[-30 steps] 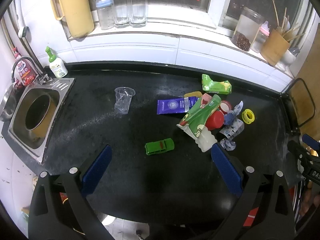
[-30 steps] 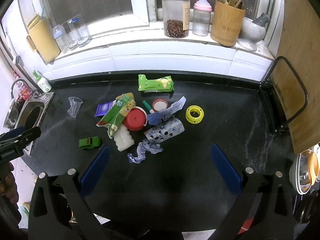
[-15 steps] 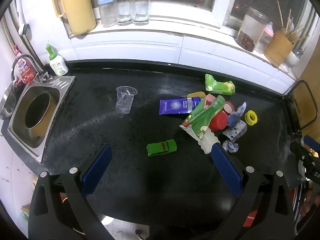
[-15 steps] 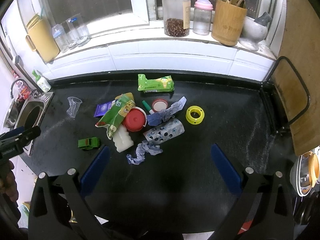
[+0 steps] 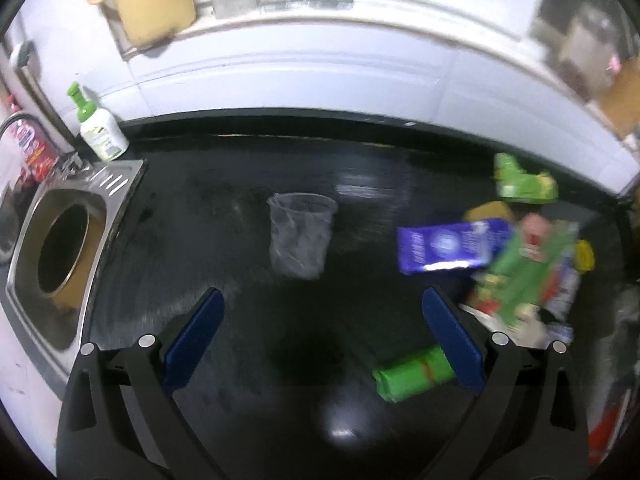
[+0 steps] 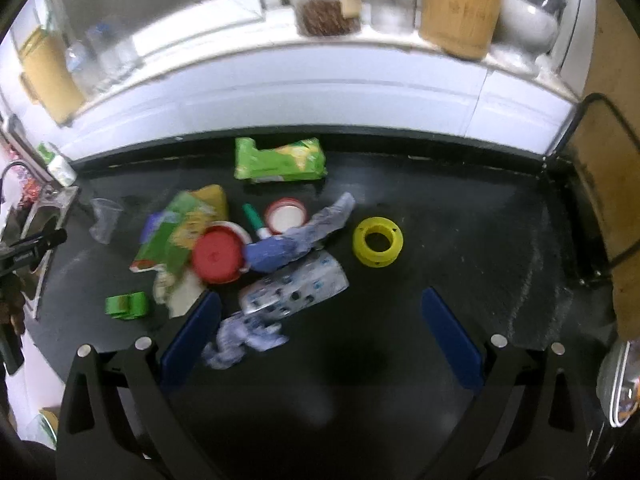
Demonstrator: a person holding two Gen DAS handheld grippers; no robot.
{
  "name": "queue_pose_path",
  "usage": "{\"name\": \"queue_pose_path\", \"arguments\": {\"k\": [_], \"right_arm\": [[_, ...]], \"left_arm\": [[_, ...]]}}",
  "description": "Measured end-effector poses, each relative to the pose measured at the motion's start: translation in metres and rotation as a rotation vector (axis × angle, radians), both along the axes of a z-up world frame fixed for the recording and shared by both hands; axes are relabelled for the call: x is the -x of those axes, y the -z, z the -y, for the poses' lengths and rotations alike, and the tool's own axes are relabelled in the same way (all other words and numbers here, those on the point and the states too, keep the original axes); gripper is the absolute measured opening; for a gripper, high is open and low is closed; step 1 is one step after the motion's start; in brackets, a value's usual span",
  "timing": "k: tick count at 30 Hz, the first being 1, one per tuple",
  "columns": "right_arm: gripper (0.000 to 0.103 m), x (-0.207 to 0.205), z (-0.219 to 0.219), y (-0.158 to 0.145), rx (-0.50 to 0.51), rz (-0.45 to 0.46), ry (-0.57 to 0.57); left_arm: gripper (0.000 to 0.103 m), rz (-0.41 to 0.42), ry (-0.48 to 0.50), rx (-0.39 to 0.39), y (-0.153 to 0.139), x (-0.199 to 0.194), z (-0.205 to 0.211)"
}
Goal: Collect trash
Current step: 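Grasp the clear plastic cup with the left tool while the right tool grasps the yellow tape roll, then carry the cup and tape roll in both tools over the black trash bin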
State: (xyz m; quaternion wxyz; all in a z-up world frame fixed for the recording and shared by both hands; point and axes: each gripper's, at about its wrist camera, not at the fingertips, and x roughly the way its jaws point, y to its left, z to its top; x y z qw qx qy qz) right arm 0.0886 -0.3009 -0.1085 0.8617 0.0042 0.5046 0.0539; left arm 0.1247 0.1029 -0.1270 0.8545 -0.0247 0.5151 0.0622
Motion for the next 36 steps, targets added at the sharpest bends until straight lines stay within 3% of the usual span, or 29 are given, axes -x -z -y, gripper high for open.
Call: {"name": "queue_pose_path", "arguments": {"k": [11, 17, 18, 20, 22, 23, 25, 30, 36], "right_arm": [[0.097, -0.087, 0.037, 0.106, 0.049, -0.141, 0.056], [0.093, -0.114, 0.047, 0.135, 0.062, -0.192, 0.070], [0.088, -0.117, 0.047, 0.139, 0.065, -0.200, 0.066], [0.078, -0.118, 0.046, 0.139, 0.071, -0.189, 0.056], [0.055, -0.118, 0.045, 0.134, 0.071, -0.168, 0.048], [0.055, -0.118, 0.045, 0.133, 0.072, -0.173, 0.051], [0.055, -0.118, 0.044, 0.134, 0.061, -0.186, 0.049], [0.055, -0.108, 0.048, 0.127, 0.057, -0.178, 0.055], [0.055, -0.092, 0.037, 0.093, 0.065, -0.138, 0.048]], "left_arm": [[0.097, -0.083, -0.002, 0.000, 0.080, -0.065, -0.026], [0.097, -0.085, 0.033, -0.016, 0.102, -0.083, -0.026], [0.097, -0.082, 0.038, -0.026, 0.104, -0.085, -0.025], [0.094, -0.088, 0.053, -0.045, 0.108, -0.089, -0.023], [0.082, -0.087, 0.073, -0.047, 0.109, -0.090, -0.021], [0.067, -0.067, 0.084, -0.041, 0.107, -0.089, -0.021], [0.051, -0.061, 0.086, -0.007, 0.104, -0.089, -0.020], [0.047, -0.040, 0.069, 0.007, 0.092, -0.083, -0.013], [0.046, 0.001, 0.063, 0.011, 0.053, -0.060, -0.001]]}}
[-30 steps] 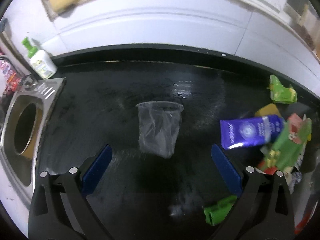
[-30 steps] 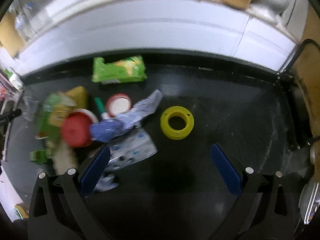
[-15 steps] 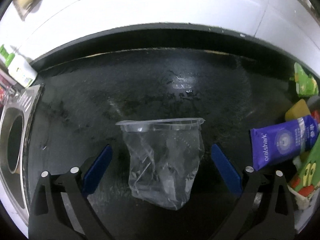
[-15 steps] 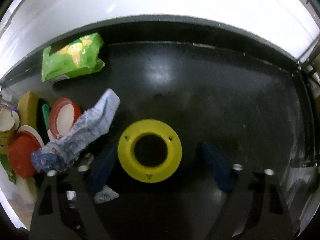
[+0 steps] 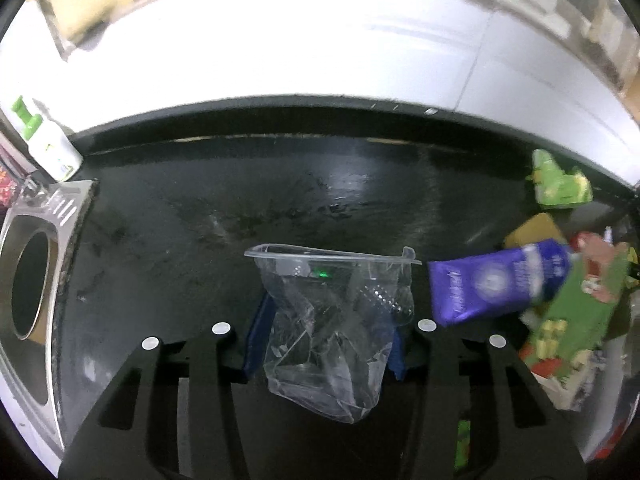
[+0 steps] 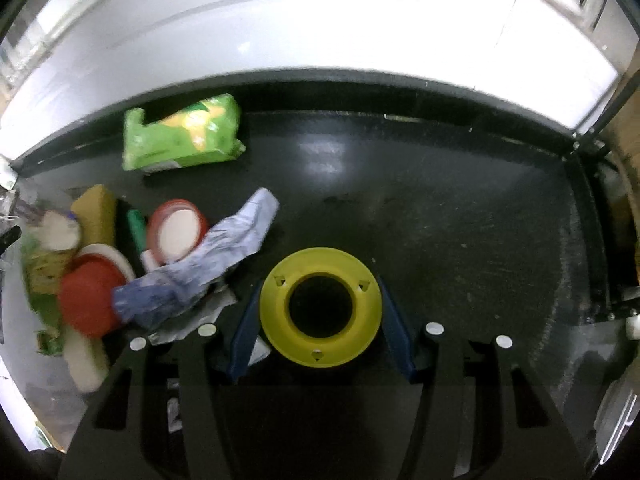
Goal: Collect trash
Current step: 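Carry the cup and tape roll in both tools over the black trash bin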
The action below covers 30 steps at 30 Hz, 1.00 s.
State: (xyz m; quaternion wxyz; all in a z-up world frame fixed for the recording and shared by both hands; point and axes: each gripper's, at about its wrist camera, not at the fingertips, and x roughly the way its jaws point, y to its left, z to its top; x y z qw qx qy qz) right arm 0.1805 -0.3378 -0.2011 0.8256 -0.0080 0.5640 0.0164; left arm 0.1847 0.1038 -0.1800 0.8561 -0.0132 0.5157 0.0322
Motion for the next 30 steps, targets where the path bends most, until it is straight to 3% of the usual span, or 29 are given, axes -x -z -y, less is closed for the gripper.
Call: {"name": "queue_pose_path", "arguments": {"k": [10, 19, 30], "right_arm": [[0.055, 0.069, -0.029, -0.068, -0.007, 0.081, -0.065], [0.055, 0.122, -0.043, -0.080, -0.014, 0.085, -0.113], [0.055, 0.141, -0.074, -0.101, -0.015, 0.133, -0.201]], "left_arm": [[0.046, 0.047, 0.020, -0.012, -0.059, 0.091, 0.045], [0.046, 0.048, 0.021, 0.003, -0.072, 0.148, 0.077], [0.046, 0.094, -0.043, -0.003, -0.094, 0.185, 0.064]]}}
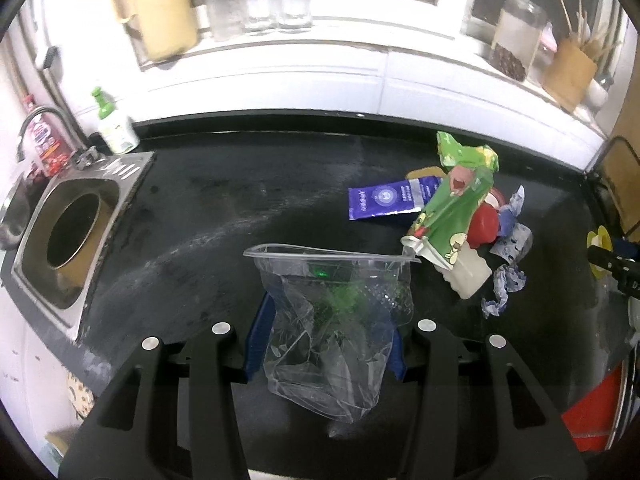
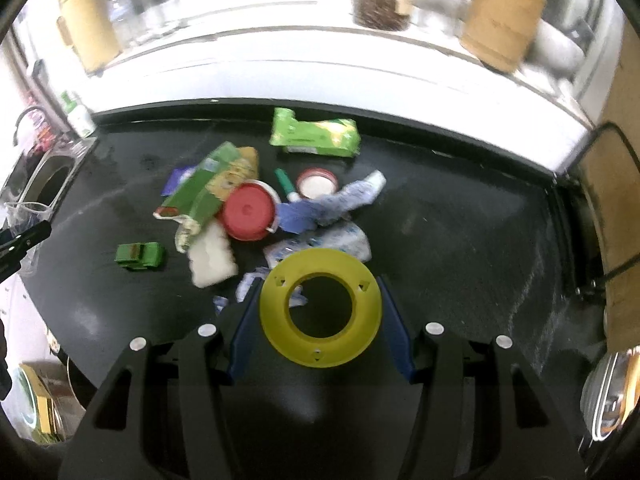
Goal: Collect trash
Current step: 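Carry the cup and tape roll in both tools over the black trash bin, then open both tools to drop the cup and tape roll into the bin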
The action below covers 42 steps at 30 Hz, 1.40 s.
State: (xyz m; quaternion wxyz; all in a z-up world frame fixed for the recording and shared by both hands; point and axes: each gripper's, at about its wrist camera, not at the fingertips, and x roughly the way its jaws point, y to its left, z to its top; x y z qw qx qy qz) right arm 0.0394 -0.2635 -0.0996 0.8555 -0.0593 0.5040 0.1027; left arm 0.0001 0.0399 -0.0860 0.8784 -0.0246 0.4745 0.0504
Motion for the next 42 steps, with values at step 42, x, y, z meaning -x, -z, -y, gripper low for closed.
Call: {"name": "queue_pose_path", "arguments": {"k": [42], "right_arm": [[0.059, 0.304, -0.677, 0.239, 0.068, -0.473, -1.353]], "left_arm": [[0.059, -0.085, -0.974, 0.237, 0.285, 0.414, -0.305]]}}
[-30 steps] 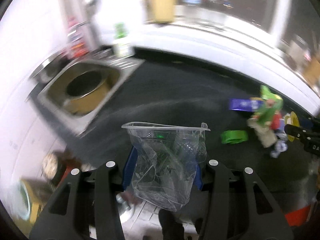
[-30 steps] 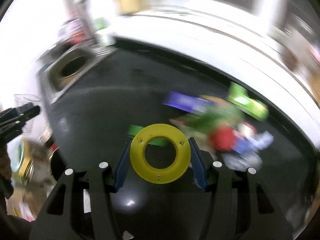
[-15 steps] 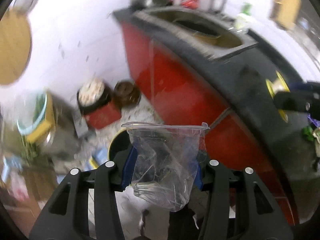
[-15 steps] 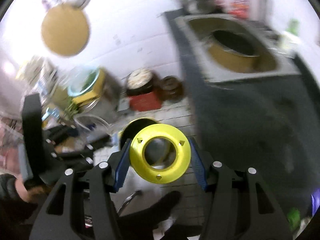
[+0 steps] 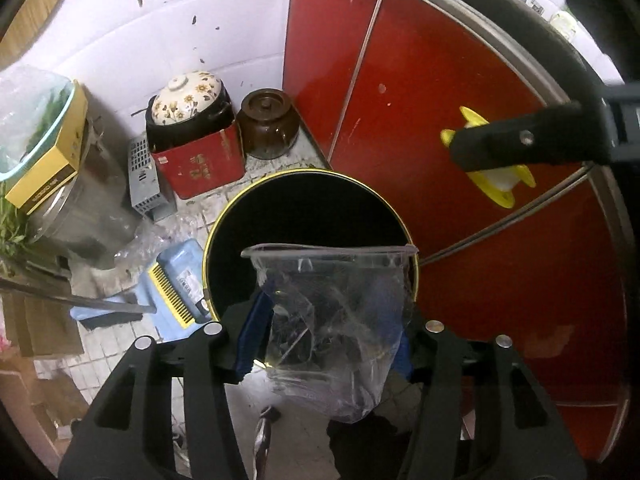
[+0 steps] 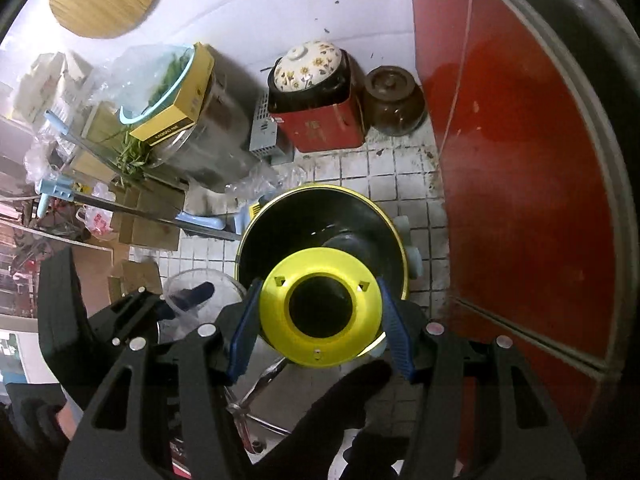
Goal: Collect trash
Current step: 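Open both tools to drop the cup and tape roll into the bin, then move both open tools back over the countertop trash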
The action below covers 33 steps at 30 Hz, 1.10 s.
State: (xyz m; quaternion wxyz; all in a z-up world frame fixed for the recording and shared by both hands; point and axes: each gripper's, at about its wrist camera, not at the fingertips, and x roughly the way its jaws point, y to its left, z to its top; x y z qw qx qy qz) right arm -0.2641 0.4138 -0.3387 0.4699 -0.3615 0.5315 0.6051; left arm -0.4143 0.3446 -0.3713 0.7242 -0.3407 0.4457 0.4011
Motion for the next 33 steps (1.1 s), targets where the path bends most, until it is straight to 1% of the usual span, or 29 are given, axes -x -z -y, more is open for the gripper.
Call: {"name": "queue_pose_path", "arguments": {"k": [1, 2, 3, 4, 6, 9, 11, 13, 14, 15, 17, 18, 19, 20, 22, 25, 27, 29, 31, 33], "right_arm": [[0.071, 0.002, -0.004, 0.004, 0.010, 0.000, -0.006], [0.078, 0.001, -0.005, 0.007, 0.015, -0.002, -0.009], [0.082, 0.002, -0.006, 0.006, 0.009, 0.002, -0.007], [0.082, 0.005, -0.008, 0.004, -0.001, 0.004, -0.005], [0.082, 0.006, -0.009, -0.001, -0.005, 0.000, 0.000], [0.082, 0.004, -0.002, -0.024, -0.036, 0.007, 0.002], [0.083, -0.002, 0.009, -0.046, -0.061, 0.006, 0.017], [0.087, -0.011, 0.026, -0.075, -0.094, 0.014, 0.043], [0.088, -0.017, 0.036, -0.089, -0.110, 0.015, 0.060], [0.088, -0.027, 0.051, -0.111, -0.132, 0.018, 0.091], [0.088, -0.045, 0.079, -0.142, -0.165, 0.038, 0.148], [0.090, -0.053, 0.092, -0.156, -0.182, 0.047, 0.173], [0.095, -0.066, 0.112, -0.174, -0.206, 0.071, 0.214], [0.096, -0.079, 0.134, -0.192, -0.230, 0.100, 0.263], [0.096, -0.104, 0.176, -0.217, -0.258, 0.154, 0.358], [0.096, -0.145, 0.250, -0.247, -0.275, 0.238, 0.528], [0.096, -0.171, 0.301, -0.264, -0.280, 0.289, 0.660], [0.096, -0.196, 0.363, -0.279, -0.283, 0.346, 0.815], [0.096, -0.213, 0.415, -0.290, -0.283, 0.388, 0.944], [0.096, -0.226, 0.466, -0.299, -0.285, 0.424, 1.063]], "left_arm": [[0.075, -0.003, 0.000, -0.001, 0.003, 0.001, -0.002], [0.084, -0.006, -0.008, -0.011, 0.003, 0.002, -0.003], [0.086, -0.010, -0.023, -0.025, 0.002, 0.004, -0.004], [0.088, -0.009, -0.032, -0.030, 0.002, 0.006, -0.005], [0.088, -0.002, -0.039, -0.023, -0.001, 0.011, -0.006], [0.088, 0.007, -0.042, -0.030, -0.017, 0.016, -0.002], [0.088, 0.005, -0.026, -0.050, -0.034, 0.017, 0.003], [0.088, -0.005, 0.014, -0.079, -0.059, 0.014, 0.012], [0.088, -0.012, 0.030, -0.094, -0.069, 0.012, 0.015], [0.088, -0.016, 0.053, -0.111, -0.083, 0.008, 0.020], [0.090, -0.001, 0.102, -0.141, -0.116, -0.005, 0.032], [0.091, 0.011, 0.133, -0.156, -0.135, -0.016, 0.038], [0.093, 0.026, 0.166, -0.172, -0.153, -0.029, 0.043], [0.094, 0.043, 0.197, -0.182, -0.167, -0.040, 0.048], [0.096, 0.076, 0.295, -0.202, -0.201, -0.078, 0.064], [0.096, 0.128, 0.430, -0.218, -0.233, -0.128, 0.085], [0.096, 0.168, 0.571, -0.231, -0.253, -0.175, 0.109], [0.096, 0.206, 0.736, -0.275, -0.271, -0.223, 0.143], [0.096, 0.232, 0.882, -0.307, -0.284, -0.260, 0.177], [0.096, 0.256, 1.002, -0.329, -0.296, -0.288, 0.210]]}}
